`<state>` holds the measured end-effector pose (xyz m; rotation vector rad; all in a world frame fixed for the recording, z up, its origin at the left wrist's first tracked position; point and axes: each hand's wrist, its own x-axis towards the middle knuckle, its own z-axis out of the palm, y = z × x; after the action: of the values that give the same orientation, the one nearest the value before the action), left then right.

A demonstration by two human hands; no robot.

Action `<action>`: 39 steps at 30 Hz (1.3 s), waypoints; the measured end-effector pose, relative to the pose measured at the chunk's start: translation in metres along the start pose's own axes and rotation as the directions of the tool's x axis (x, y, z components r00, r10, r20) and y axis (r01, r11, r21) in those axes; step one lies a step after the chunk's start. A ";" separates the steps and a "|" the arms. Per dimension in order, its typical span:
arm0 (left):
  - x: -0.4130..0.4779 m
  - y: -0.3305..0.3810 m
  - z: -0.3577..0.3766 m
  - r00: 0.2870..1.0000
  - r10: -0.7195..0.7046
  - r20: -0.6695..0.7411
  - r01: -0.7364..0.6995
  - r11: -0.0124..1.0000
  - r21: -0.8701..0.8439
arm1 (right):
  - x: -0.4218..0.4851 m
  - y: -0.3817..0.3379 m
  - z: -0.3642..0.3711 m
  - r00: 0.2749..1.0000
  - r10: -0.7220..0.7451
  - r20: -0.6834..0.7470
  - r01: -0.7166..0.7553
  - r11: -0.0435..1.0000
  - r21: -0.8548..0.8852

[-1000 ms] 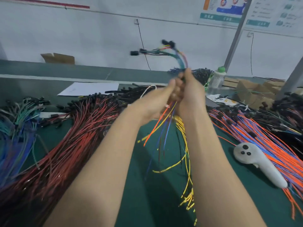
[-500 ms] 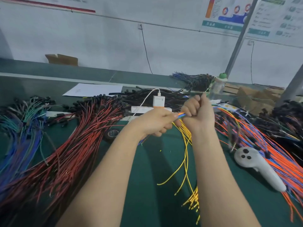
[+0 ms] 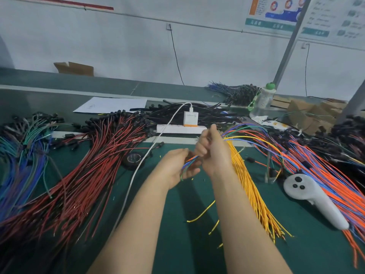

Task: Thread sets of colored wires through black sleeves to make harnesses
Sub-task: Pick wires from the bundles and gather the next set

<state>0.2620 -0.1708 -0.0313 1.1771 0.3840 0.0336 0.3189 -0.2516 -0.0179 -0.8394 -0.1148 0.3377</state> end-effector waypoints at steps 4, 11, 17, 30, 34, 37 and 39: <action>0.001 -0.003 -0.005 0.998 -0.061 0.010 0.060 0.993 0.097 | 0.005 0.002 -0.004 0.999 -0.037 -0.031 0.039 0.998 0.048; 0.007 -0.012 -0.020 0.980 -0.133 0.145 0.101 0.972 0.210 | 0.012 -0.004 -0.006 0.997 -0.078 -0.028 0.081 0.991 0.108; 0.001 -0.014 -0.037 0.950 -0.048 0.307 0.036 0.998 0.044 | 0.014 -0.018 -0.015 0.998 -0.069 0.014 0.065 0.980 0.190; 0.000 -0.017 -0.029 0.985 0.005 0.172 -0.036 0.984 0.177 | 0.009 -0.023 -0.020 0.995 -0.088 0.036 0.080 0.979 0.186; 0.012 -0.026 -0.012 0.995 -0.091 0.048 0.101 0.945 -0.310 | 0.009 -0.013 -0.012 0.996 -0.086 0.006 0.083 0.979 0.185; 0.023 -0.027 0.004 0.995 -0.102 -0.012 0.082 0.861 -0.501 | 0.008 0.004 -0.007 0.998 -0.045 -0.035 0.048 0.992 0.114; 0.028 -0.024 0.008 0.992 -0.087 -0.086 0.034 0.867 -0.497 | 0.008 0.015 -0.005 0.999 -0.008 -0.046 0.011 0.998 0.061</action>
<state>0.2870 -0.1813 -0.0581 0.6531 0.4726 0.1331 0.3241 -0.2430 -0.0328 -0.7857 -0.0659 0.3117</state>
